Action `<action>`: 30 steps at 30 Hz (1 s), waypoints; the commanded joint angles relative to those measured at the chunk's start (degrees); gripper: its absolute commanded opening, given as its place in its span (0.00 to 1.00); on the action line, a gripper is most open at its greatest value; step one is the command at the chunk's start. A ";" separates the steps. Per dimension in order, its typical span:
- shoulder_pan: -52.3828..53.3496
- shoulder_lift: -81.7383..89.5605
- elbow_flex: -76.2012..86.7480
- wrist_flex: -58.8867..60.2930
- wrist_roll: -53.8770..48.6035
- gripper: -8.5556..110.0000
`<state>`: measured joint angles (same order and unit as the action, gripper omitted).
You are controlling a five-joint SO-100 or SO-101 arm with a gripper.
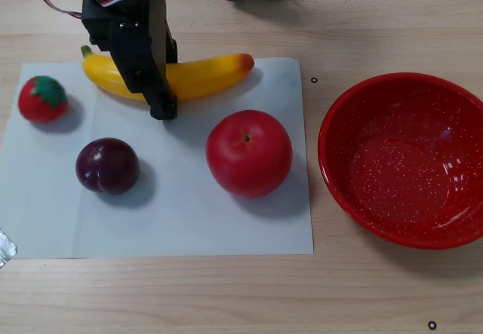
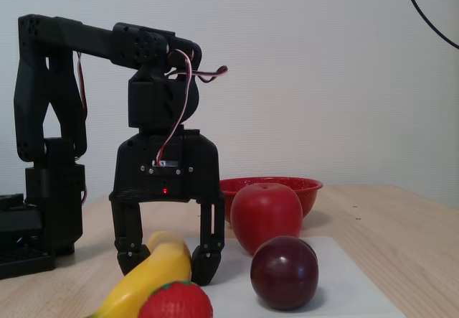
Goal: Grasp the banana and put it in the red bowl.
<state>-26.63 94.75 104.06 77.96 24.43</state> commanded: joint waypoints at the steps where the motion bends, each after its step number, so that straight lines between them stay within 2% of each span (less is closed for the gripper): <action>1: -1.41 3.87 -7.03 3.96 -0.26 0.08; 13: -1.14 5.80 -26.72 30.41 0.44 0.07; 22: -1.05 9.76 -30.06 31.29 2.46 0.07; 30: 5.80 12.13 -39.55 31.29 -0.97 0.07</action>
<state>-22.06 97.03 72.60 107.93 24.08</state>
